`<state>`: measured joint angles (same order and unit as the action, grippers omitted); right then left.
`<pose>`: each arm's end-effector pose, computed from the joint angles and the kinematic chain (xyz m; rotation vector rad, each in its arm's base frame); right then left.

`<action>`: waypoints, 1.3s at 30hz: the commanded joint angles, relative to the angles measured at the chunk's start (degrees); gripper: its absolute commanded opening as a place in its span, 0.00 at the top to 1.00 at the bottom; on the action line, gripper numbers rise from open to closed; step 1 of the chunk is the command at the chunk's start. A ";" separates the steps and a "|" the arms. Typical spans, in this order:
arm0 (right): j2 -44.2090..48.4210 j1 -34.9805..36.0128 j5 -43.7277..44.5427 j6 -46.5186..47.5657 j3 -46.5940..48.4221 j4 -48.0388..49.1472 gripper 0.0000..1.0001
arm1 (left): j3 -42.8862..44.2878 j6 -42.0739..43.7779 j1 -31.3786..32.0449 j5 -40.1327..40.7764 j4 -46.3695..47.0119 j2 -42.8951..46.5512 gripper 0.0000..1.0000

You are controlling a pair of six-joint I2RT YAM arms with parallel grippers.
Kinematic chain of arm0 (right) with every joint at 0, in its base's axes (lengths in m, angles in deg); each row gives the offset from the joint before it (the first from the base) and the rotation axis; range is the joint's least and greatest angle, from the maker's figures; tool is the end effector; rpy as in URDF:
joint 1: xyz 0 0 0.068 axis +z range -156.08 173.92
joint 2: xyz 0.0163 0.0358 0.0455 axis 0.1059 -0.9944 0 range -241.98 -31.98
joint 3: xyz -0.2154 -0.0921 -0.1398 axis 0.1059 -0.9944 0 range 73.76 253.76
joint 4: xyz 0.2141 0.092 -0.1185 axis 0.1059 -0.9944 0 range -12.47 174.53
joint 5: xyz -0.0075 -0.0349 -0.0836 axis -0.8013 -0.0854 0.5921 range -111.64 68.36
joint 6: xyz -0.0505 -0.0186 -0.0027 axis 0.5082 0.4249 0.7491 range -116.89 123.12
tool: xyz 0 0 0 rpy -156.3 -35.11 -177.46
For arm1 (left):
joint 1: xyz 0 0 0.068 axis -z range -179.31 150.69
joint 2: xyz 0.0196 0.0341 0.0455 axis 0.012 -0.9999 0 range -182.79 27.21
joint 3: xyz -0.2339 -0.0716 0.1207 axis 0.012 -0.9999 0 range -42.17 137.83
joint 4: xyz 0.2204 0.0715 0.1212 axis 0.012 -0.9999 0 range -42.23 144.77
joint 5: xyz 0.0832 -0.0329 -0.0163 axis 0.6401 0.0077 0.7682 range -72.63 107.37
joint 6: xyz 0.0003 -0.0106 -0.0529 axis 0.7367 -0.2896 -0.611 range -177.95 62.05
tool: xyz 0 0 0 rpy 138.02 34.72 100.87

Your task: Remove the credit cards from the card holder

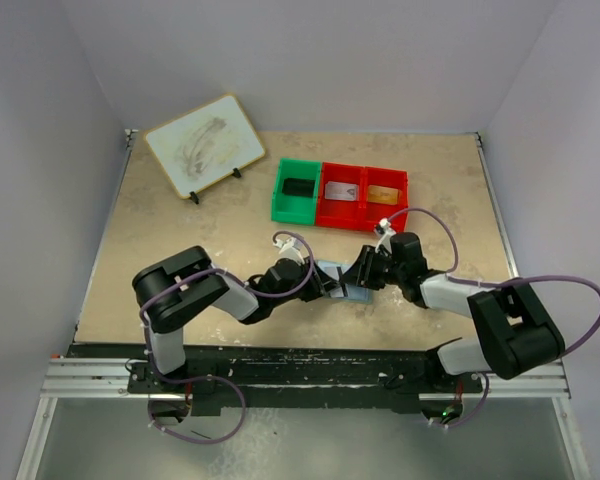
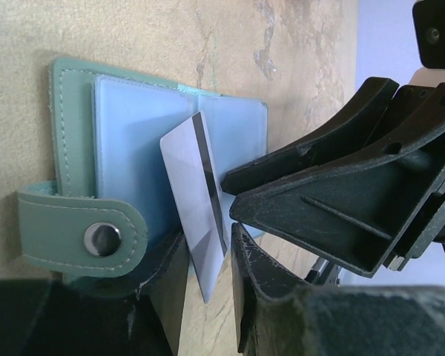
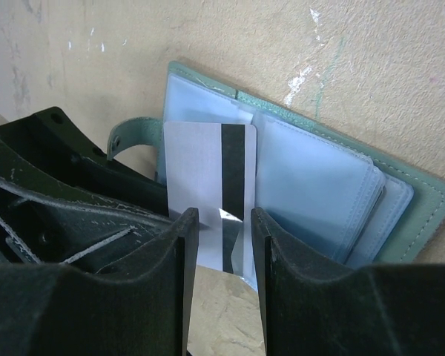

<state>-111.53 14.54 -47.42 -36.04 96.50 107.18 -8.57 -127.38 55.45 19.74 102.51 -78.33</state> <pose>0.2231 0.1005 0.1415 0.0945 2.3041 1.0588 0.1880 -0.2635 0.1085 -0.3189 2.2402 -1.2717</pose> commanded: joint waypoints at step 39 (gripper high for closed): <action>4.03 0.12 -5.62 -1.71 -0.38 2.57 0.53 | -3.54 6.28 -0.33 0.34 0.07 10.33 1.00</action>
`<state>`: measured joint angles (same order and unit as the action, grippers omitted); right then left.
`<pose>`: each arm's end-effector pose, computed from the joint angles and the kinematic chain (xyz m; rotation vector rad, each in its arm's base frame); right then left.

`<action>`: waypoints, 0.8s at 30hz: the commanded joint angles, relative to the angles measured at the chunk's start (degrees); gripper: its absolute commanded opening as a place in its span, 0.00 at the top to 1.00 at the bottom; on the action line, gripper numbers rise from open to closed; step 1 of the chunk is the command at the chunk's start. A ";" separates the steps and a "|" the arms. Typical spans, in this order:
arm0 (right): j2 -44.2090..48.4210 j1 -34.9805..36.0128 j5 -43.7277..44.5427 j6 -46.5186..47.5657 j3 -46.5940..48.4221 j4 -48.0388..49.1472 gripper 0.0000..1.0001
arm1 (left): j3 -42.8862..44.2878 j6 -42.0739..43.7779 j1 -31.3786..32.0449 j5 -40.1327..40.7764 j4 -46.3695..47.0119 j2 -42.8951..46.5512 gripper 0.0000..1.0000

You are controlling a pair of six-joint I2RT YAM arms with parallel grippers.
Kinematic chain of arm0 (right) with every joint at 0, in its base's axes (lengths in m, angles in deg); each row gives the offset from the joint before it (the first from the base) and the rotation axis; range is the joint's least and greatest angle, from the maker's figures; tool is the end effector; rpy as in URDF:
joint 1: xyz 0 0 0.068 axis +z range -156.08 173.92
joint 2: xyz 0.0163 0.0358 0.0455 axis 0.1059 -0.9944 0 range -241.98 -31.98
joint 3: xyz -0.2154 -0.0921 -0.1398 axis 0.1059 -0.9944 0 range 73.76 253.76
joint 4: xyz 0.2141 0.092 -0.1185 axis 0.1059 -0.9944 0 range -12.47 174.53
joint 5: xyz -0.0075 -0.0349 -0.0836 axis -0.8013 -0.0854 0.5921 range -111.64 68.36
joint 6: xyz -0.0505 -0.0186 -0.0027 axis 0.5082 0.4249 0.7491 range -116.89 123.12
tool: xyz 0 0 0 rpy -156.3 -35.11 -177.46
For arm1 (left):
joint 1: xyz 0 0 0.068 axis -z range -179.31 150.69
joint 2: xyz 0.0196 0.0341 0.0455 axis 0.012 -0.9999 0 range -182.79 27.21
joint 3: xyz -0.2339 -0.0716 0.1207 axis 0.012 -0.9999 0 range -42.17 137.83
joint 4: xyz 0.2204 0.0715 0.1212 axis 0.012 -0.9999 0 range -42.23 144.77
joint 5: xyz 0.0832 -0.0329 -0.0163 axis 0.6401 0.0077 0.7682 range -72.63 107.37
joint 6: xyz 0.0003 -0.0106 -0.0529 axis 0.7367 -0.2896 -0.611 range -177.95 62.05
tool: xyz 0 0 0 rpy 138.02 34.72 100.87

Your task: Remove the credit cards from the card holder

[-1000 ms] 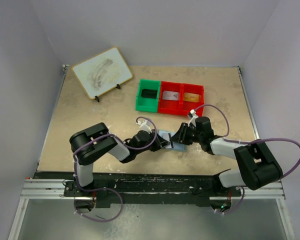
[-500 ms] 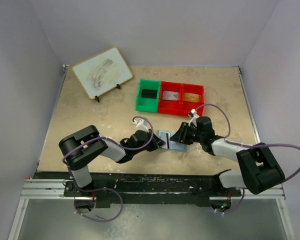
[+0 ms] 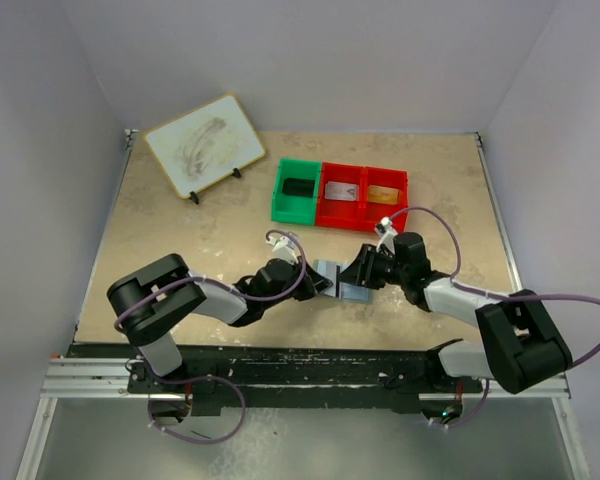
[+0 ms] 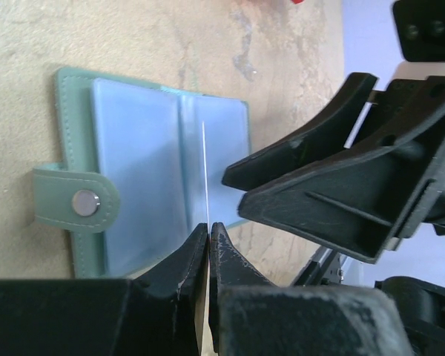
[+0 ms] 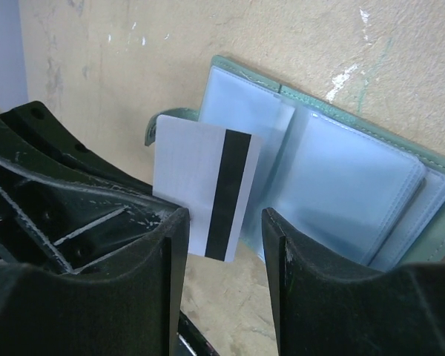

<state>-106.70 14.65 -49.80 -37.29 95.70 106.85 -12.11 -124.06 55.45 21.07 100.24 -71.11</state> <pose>0.2159 0.0997 0.1560 0.0655 2.2487 1.1288 0.1783 -0.2483 0.1268 -0.2661 2.1980 -1.2442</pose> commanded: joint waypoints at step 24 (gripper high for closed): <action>-5.73 0.01 -2.17 -12.32 -4.11 12.99 0.46 | -4.67 -7.37 -2.56 -4.15 22.92 -7.32 1.00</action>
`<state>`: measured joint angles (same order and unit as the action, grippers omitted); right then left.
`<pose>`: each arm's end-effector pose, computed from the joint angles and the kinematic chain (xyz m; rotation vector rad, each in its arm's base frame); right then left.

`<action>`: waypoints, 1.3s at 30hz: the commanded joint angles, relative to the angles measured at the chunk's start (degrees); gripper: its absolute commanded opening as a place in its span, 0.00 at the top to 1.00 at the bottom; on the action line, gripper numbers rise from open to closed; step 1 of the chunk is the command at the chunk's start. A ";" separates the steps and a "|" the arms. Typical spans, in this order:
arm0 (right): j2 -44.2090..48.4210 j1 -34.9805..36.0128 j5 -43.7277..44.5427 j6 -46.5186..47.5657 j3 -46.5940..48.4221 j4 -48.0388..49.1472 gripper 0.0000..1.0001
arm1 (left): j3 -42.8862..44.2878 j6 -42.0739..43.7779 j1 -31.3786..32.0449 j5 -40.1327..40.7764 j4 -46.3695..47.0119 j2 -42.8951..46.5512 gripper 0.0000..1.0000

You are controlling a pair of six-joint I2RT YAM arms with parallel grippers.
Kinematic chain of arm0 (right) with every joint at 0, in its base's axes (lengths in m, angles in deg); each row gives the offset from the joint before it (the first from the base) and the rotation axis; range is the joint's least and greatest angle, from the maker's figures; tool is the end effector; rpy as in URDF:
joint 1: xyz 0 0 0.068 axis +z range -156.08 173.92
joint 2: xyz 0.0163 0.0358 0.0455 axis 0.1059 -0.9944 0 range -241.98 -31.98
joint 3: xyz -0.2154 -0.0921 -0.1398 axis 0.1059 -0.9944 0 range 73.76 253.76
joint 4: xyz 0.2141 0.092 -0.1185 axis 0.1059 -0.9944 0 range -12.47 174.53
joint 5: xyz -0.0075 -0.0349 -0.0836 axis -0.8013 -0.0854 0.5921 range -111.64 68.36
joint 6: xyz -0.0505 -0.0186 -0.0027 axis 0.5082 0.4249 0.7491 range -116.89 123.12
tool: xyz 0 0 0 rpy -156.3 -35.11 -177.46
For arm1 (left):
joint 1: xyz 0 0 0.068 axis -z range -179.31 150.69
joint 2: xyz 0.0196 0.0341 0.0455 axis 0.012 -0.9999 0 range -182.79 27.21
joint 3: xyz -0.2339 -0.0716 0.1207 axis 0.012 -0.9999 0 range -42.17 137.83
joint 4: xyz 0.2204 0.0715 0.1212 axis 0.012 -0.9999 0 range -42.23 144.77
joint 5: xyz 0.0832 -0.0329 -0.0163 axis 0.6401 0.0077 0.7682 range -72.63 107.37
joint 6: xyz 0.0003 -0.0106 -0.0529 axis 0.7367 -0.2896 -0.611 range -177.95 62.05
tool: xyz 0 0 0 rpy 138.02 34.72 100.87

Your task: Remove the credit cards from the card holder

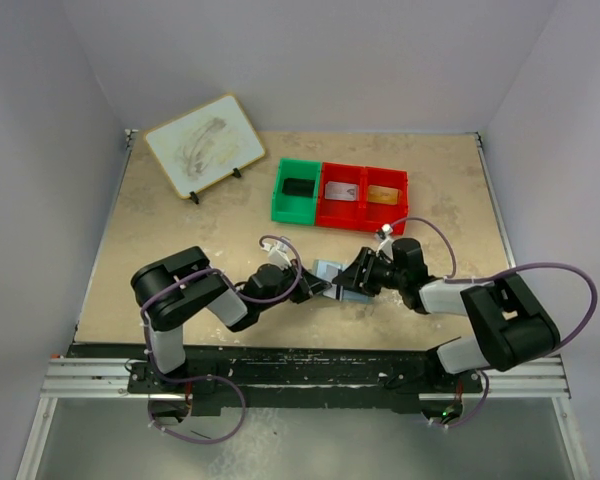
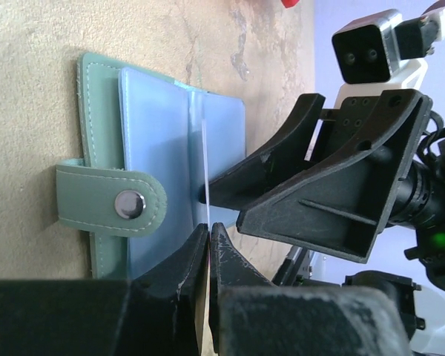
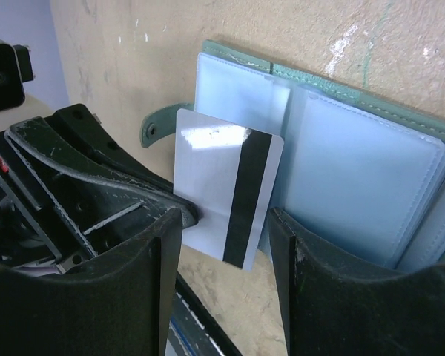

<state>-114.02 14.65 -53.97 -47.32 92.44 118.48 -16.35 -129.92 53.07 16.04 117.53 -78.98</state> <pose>0.2155 0.1019 0.1318 0.2085 2.2756 1.2972 0.1814 -0.2367 0.1022 -0.3522 2.1488 -1.4210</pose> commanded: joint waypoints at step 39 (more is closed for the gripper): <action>14.62 -0.08 -1.14 -13.11 -5.05 11.02 0.75 | -2.64 -5.70 0.76 -0.33 16.16 3.49 1.00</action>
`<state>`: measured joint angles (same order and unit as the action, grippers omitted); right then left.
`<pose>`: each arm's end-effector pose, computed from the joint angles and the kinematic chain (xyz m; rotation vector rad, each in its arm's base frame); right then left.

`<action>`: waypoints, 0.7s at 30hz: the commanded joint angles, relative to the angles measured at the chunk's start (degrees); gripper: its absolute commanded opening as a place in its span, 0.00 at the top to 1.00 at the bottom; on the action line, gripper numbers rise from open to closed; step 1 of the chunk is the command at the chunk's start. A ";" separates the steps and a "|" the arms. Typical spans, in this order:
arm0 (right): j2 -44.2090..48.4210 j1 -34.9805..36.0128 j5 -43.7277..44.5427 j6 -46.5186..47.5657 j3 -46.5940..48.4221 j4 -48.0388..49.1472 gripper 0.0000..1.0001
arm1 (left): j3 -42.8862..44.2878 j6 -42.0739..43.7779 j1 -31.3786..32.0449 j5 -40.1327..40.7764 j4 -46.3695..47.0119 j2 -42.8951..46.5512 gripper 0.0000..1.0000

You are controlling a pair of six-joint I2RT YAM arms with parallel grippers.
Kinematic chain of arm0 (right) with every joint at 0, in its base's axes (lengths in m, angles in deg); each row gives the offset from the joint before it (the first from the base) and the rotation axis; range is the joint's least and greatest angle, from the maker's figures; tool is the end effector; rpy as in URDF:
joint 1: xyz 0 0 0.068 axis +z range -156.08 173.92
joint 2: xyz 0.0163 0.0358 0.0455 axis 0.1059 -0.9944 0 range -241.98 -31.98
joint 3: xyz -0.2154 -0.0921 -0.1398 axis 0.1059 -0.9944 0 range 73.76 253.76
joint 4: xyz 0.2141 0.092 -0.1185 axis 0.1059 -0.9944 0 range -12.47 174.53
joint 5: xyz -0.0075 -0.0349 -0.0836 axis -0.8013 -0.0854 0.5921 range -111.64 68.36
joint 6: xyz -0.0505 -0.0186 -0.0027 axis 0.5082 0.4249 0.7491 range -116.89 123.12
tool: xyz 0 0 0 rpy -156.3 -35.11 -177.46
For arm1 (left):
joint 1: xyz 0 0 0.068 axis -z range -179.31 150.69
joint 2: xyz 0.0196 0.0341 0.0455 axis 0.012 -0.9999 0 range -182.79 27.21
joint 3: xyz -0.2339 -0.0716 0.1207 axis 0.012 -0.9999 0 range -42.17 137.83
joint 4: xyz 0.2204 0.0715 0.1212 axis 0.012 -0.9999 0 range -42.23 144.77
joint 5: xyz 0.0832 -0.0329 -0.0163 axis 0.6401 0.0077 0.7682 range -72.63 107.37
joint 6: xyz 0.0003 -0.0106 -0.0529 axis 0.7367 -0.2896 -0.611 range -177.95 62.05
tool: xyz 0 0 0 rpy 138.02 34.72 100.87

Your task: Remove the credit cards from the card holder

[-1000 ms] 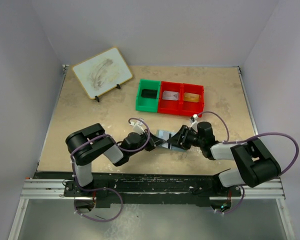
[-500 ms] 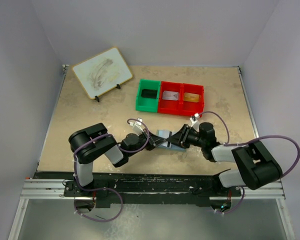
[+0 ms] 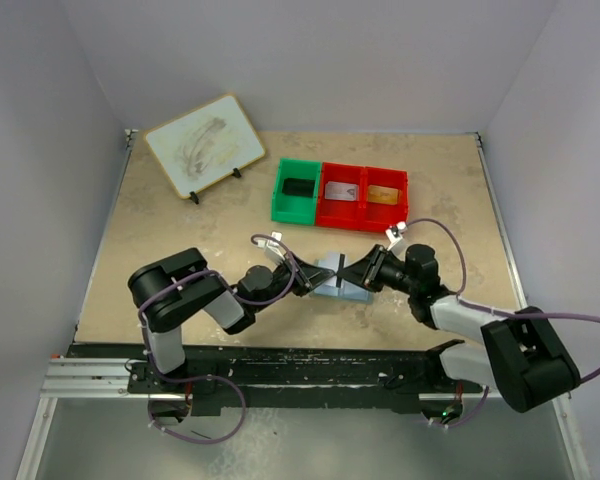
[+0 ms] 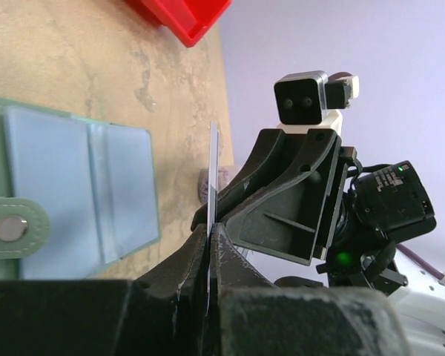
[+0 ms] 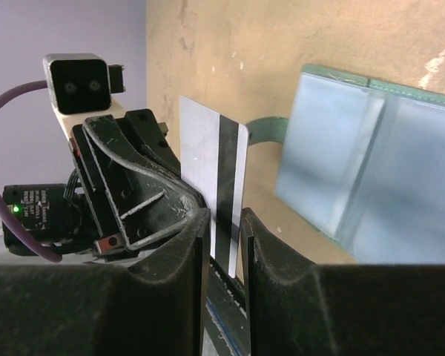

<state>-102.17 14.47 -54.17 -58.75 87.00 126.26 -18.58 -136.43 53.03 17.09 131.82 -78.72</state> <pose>0.1944 0.0933 0.1620 0.2928 2.0620 1.4698 0.1794 -0.2326 0.1223 -0.4440 1.9322 -1.6456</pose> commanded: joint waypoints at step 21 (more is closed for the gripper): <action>15.97 0.10 -5.38 -2.31 2.15 3.30 0.81 | 1.50 5.66 2.33 -0.64 -11.42 18.94 1.00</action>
<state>-87.51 14.50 -56.16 -60.96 86.91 126.90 -18.82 -133.30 55.10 16.52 121.35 -62.13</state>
